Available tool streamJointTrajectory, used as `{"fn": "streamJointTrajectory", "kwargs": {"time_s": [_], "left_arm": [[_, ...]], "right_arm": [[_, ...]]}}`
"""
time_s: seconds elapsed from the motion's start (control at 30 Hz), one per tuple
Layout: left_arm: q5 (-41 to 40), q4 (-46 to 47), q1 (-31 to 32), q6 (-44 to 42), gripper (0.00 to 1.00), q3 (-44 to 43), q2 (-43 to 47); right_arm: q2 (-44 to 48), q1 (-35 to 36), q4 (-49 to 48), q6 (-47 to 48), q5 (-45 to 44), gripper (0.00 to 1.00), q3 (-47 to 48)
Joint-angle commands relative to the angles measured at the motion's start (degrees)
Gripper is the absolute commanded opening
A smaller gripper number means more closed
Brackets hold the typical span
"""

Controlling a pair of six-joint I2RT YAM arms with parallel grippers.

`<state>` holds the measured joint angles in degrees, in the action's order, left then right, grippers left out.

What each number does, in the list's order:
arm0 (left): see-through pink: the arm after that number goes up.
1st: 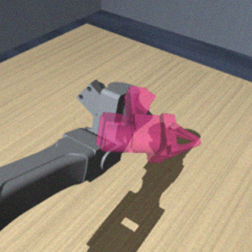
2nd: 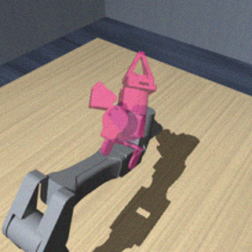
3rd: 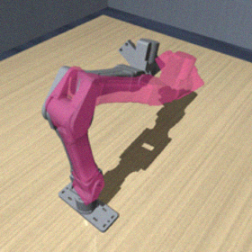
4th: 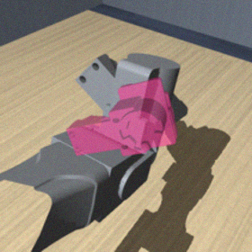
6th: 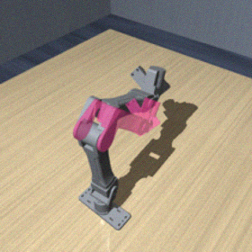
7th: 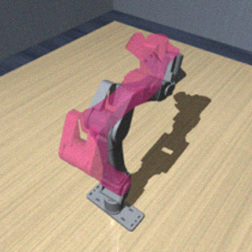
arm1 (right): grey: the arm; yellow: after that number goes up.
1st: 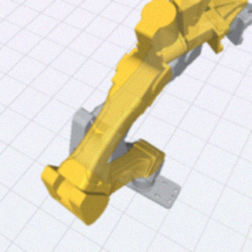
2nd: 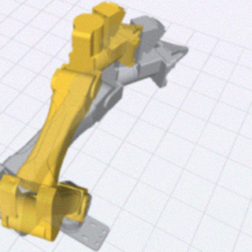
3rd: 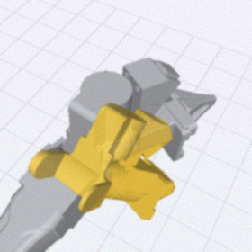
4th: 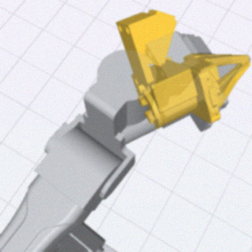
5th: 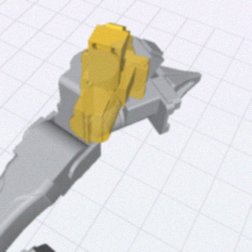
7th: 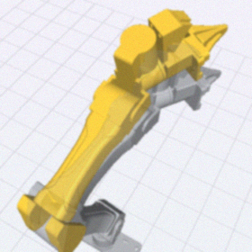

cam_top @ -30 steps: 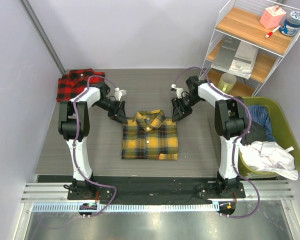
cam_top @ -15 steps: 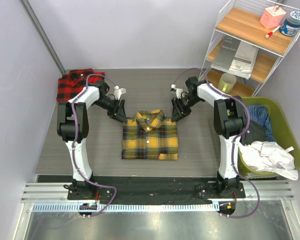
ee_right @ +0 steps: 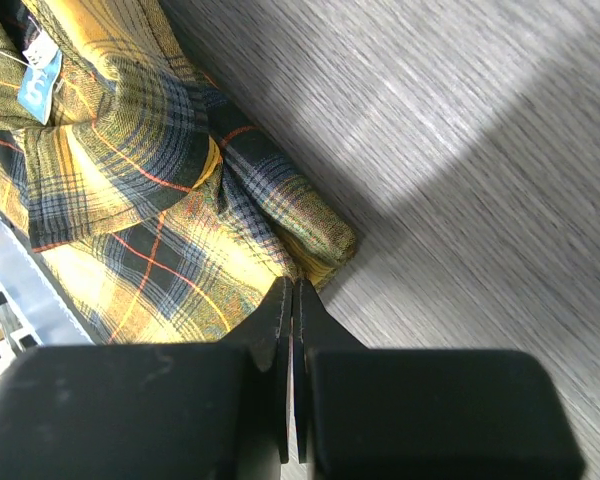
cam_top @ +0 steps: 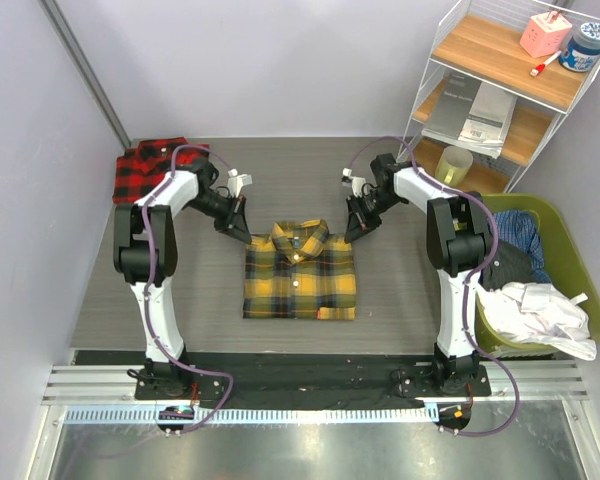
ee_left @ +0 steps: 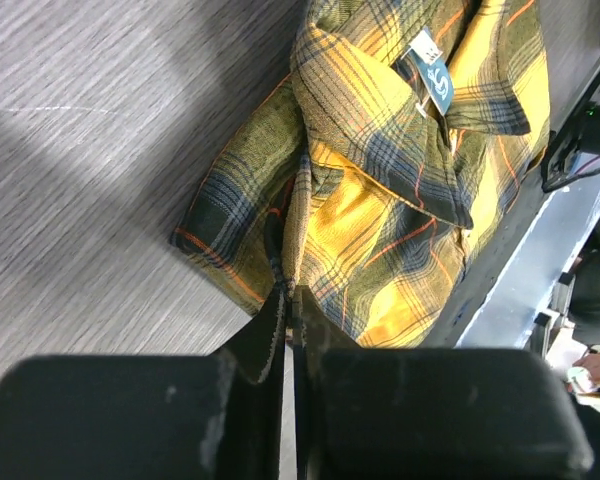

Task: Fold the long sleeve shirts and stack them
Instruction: Fold the shirt

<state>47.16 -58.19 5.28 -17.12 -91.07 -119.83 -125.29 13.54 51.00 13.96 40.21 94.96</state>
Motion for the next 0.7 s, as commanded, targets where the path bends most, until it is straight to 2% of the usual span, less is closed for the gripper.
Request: {"fn": "streamJointTrajectory", "kwargs": {"time_s": [0.0, 0.2, 0.47, 0.57, 0.6, 0.63, 0.67], "left_arm": [[-0.7, 1.1, -0.2, -0.4, 0.00, -0.8, 4.2], [-7.1, 10.2, -2.4, 5.9, 0.00, -0.3, 2.6], [-11.5, 15.1, -2.4, 11.7, 0.00, -3.9, -5.8], [-12.3, 15.0, -2.7, 12.9, 0.11, -5.3, -6.7], [-12.2, 15.0, -2.9, 13.3, 0.26, -5.3, -6.3], [-11.9, 15.1, -3.2, 13.4, 0.32, -5.1, -5.6], [-10.0, 15.4, -4.1, 14.0, 0.39, -3.7, -2.7]], "right_arm": [[4.2, -0.6, -1.5, -0.5, 0.7, 0.01, 0.3], [3.9, -2.9, -5.9, -1.5, -4.2, 0.01, 0.0], [-1.3, -1.9, -12.4, -4.1, -6.9, 0.01, 3.1], [-2.7, -1.9, -13.1, -4.1, -8.7, 0.04, 4.7], [-2.2, -1.9, -12.9, -3.9, -9.3, 0.10, 5.8], [-1.8, -1.9, -12.5, -3.4, -9.5, 0.21, 6.3], [-1.0, -2.0, -11.6, -2.8, -9.7, 0.28, 7.0]]}}
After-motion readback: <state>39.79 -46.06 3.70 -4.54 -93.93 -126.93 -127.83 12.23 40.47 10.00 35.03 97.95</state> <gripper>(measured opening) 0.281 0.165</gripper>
